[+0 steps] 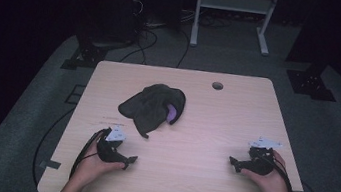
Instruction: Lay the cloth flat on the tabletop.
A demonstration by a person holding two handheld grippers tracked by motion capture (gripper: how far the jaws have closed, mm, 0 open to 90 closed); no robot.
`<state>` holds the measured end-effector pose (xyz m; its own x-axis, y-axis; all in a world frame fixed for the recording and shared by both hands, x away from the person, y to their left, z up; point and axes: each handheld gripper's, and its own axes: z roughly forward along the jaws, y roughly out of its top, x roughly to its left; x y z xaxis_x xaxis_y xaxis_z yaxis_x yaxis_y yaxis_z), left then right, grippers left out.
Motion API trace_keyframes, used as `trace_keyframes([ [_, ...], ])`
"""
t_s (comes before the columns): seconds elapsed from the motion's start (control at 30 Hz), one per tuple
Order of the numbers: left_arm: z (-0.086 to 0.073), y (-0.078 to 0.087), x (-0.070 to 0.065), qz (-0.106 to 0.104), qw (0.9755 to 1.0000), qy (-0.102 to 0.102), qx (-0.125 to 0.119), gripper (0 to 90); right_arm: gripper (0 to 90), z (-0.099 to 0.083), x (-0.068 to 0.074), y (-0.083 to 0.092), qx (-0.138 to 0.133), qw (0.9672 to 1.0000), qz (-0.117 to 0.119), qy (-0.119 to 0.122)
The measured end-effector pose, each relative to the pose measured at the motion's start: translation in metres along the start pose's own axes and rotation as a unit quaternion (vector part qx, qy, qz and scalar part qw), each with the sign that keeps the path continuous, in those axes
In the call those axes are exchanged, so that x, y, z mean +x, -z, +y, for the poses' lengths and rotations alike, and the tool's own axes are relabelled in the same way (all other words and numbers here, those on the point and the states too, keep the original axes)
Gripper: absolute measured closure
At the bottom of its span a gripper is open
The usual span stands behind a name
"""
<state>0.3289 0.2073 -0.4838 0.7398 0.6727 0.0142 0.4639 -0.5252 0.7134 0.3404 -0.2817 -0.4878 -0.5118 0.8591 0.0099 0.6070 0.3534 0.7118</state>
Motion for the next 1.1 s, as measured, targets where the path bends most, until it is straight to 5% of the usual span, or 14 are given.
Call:
trace_keyframes([
  [0.13, 0.0, 0.0, 0.0, 0.0, 1.0, 0.0, 0.0, 0.0, 1.1, -0.001, 0.001, 0.001, -0.001, 1.0, 0.002, 0.003],
  [0.37, 0.0, 0.0, 0.0, 0.0, 1.0, 0.001, 0.0, 0.0, 36.6, 0.001, 0.001, 0.009, -0.01, 0.9998, 0.013, 0.008],
  [0.5, 0.0, 0.0, 0.0, 0.0, 1.0, 0.0, 0.0, 0.0, 47.5, 0.006, 0.0, 0.013, -0.005, 0.9992, 0.04, -0.004],
  [0.73, -0.001, 0.001, 0.0, 0.004, 1.0, 0.002, 0.001, 0.0, 53.4, 0.024, 0.008, 0.012, -0.017, 0.9986, 0.05, 0.008],
  [1.1, -0.001, 0.002, 0.0, 0.005, 1.0, 0.004, 0.001, 0.0, 55.2, 0.057, 0.024, -0.002, -0.041, 0.9939, 0.101, 0.017],
])
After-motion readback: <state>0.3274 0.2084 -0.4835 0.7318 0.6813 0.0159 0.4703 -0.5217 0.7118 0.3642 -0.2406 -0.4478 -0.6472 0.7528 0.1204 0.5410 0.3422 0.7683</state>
